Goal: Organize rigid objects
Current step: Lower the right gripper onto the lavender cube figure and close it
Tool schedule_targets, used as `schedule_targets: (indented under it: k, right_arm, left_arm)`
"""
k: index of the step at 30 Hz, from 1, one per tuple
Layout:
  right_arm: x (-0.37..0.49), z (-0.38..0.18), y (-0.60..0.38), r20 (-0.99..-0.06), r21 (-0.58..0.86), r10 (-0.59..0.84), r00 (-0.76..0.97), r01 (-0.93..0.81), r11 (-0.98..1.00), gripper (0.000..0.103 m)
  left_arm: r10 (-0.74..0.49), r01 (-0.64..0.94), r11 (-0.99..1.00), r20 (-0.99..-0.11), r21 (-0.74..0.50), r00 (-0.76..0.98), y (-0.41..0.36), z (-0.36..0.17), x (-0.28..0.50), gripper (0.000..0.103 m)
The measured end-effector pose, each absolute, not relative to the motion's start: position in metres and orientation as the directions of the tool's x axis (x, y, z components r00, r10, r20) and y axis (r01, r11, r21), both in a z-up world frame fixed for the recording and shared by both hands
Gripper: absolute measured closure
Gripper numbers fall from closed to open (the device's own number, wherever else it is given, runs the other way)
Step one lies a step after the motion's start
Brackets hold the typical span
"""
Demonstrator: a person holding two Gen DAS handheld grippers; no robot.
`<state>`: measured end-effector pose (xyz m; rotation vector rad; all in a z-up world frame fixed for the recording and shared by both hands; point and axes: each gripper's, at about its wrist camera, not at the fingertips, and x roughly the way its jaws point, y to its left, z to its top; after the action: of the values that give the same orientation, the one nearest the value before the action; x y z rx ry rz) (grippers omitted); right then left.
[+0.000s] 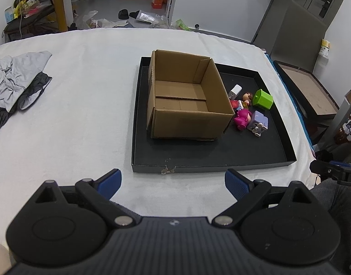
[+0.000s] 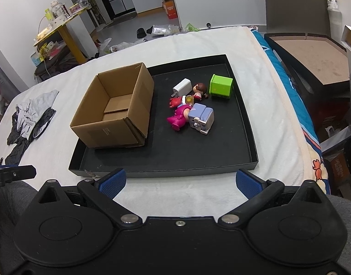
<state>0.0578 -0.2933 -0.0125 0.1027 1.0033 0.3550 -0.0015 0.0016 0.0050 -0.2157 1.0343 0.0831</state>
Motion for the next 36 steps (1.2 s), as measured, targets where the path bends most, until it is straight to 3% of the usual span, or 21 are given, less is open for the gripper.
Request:
schedule_targets:
  k: [25, 36]
  right_arm:
    - [0.089, -0.032, -0.314, -0.779, 0.376, 0.389, 0.493, -0.13, 0.918, 0.0]
    - [0.113, -0.035, -0.319, -0.772, 0.419, 0.398, 0.495, -0.075, 0.905, 0.009]
  left_arm:
    - [-0.003, -0.271, 0.947, -0.845, -0.174, 0.534, 0.015, 0.004, 0.039, 0.008]
    - [0.015, -0.358, 0.91, -0.847, -0.21, 0.532, 0.034, -0.002, 0.069, 0.013]
